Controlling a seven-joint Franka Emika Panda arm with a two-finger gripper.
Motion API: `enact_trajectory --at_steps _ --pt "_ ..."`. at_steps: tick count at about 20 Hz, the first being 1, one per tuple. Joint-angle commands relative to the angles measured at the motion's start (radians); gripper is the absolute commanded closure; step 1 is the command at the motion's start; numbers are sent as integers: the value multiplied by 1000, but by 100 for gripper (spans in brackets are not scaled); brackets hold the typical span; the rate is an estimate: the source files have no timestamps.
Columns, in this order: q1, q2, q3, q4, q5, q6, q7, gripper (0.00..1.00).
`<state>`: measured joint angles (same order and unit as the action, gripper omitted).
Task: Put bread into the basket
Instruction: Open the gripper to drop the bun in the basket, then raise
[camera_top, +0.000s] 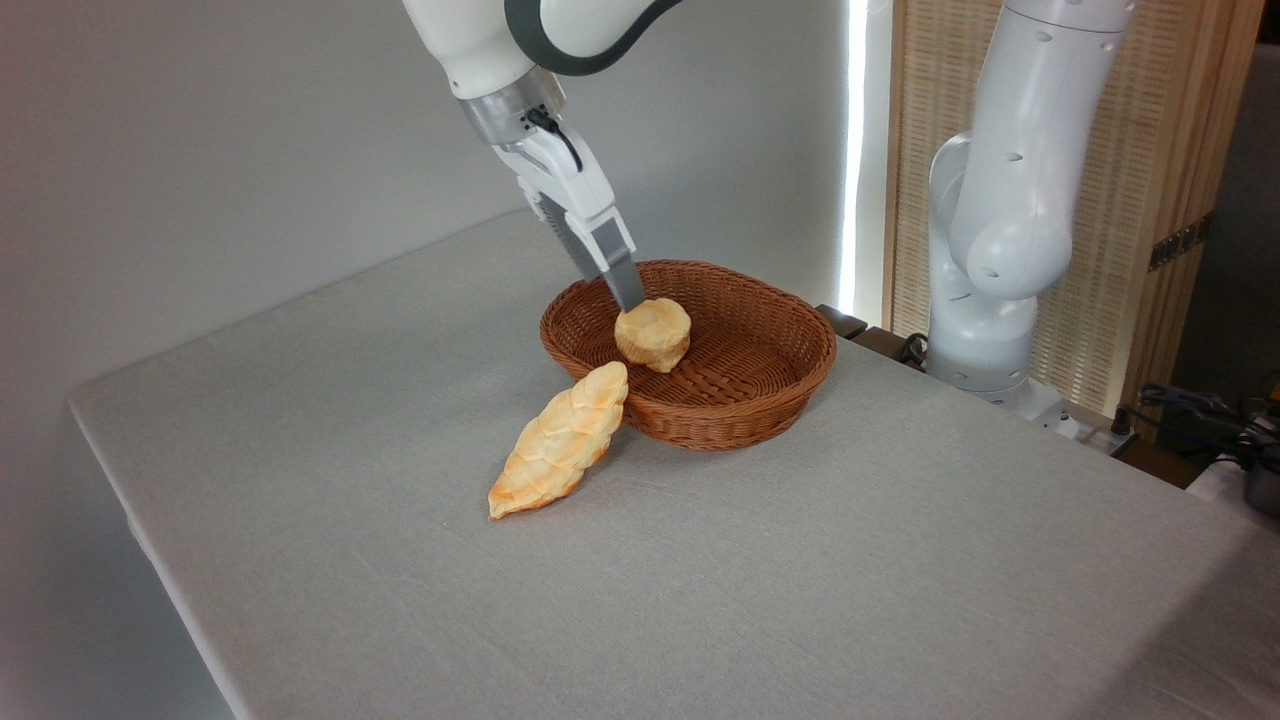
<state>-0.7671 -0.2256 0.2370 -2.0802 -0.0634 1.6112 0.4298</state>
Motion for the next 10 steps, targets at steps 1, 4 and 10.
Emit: enact_trajectory --at_steps 1,4,10 --pt "72 -12 15 51 5 81 38 0" --pt "150 -8 15 72 37 151 79 0" --pt "308 35 15 106 39 314 90 0"
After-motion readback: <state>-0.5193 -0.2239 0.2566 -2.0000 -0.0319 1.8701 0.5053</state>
